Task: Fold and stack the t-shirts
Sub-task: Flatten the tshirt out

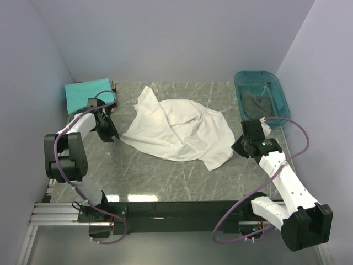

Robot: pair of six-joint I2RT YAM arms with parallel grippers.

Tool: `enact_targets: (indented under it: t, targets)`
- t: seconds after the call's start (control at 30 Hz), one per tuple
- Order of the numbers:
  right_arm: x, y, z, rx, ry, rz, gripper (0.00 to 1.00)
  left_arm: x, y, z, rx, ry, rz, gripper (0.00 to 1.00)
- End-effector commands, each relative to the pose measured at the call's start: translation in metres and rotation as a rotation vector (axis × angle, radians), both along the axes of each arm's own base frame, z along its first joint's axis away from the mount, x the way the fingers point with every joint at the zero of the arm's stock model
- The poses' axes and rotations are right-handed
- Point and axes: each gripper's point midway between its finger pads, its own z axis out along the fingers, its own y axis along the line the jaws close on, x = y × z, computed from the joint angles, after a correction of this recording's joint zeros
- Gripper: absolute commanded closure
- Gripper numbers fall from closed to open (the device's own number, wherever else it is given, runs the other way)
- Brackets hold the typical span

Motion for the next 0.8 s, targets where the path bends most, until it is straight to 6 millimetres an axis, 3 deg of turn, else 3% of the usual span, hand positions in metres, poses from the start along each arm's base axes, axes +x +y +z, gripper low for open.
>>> enact_targets:
  t: [0.0, 0.17, 0.5, 0.77]
  targets:
    - [0.006, -0.002, 0.013, 0.005, -0.047, -0.014, 1.0, 0.016, -0.002, -0.002, 0.003, -0.038, -0.04, 0.6]
    - [0.003, -0.004, 0.014, 0.004, -0.049, -0.024, 1.0, 0.018, -0.005, -0.013, -0.014, -0.015, -0.048, 0.62]
    - [-0.002, -0.007, 0.013, -0.007, -0.044, -0.033, 1.0, 0.031, -0.02, -0.014, -0.035, -0.022, -0.072, 0.64]
    - [0.0, -0.006, 0.012, -0.006, -0.042, -0.032, 1.0, 0.033, -0.016, -0.023, -0.005, 0.003, -0.064, 0.63]
